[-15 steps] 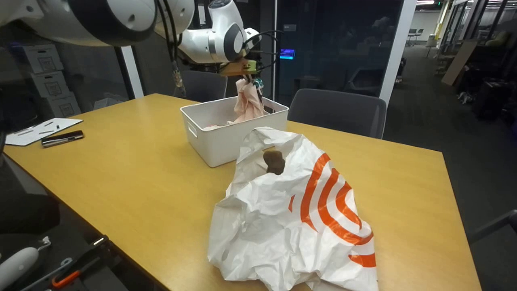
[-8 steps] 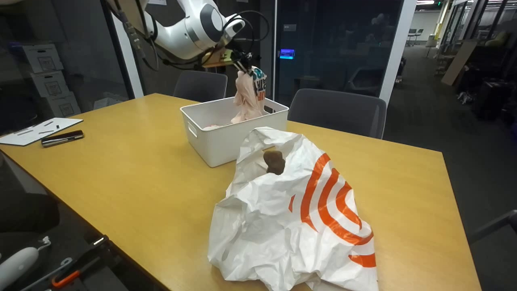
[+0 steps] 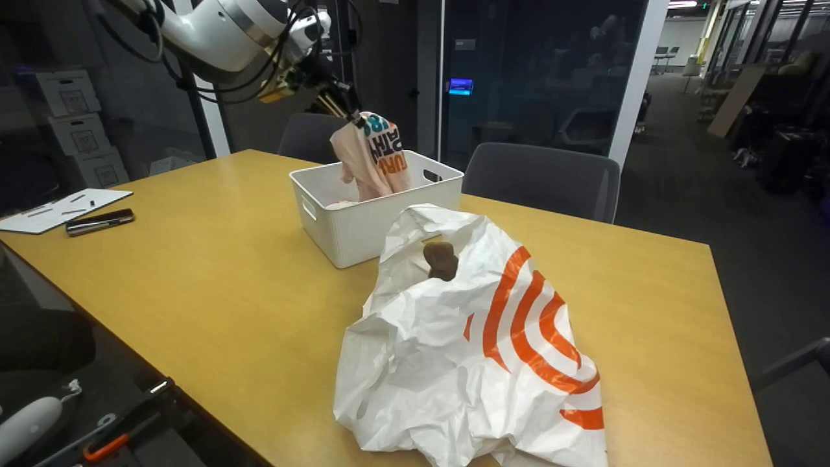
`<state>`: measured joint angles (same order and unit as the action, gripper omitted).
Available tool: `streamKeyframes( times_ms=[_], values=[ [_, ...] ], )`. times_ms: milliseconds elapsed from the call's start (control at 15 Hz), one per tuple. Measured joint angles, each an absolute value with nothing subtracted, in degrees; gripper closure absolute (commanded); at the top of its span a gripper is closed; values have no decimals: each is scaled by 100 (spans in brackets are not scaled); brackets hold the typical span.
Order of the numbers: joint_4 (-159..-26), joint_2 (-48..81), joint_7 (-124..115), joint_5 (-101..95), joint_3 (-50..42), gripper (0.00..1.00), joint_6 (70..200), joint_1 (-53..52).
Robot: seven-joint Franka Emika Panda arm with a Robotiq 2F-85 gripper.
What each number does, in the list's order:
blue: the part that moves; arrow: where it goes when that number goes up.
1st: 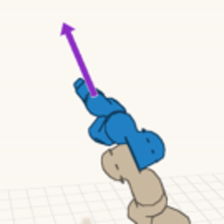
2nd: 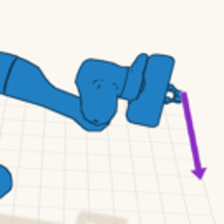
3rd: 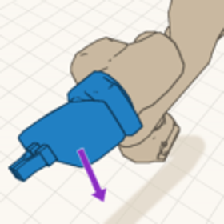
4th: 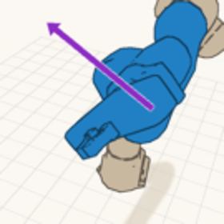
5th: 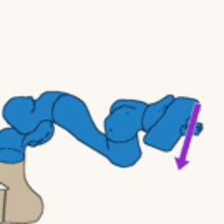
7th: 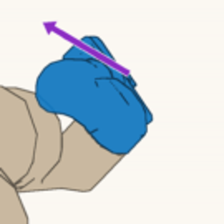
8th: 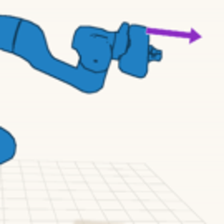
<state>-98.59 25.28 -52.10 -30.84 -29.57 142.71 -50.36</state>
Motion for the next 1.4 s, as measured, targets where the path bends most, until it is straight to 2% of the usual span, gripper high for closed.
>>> streamKeyframes(
  times_ms=[200,400,600,867,1200,1400],
  values=[
    [-10640,1674,-6305,-4025,-2510,91,13789,-5104],
    [-11381,770,-7255,-4644,-1680,91,13052,-4847],
    [-12151,-81,-7476,-4425,-645,91,12467,-4291],
    [-12942,-726,-6944,-3242,286,91,12409,-3442],
    [-13363,-722,-5246,-1606,713,91,12702,-2456],
    [-13465,-467,-3892,-621,376,91,13034,-2373]
  ],
)
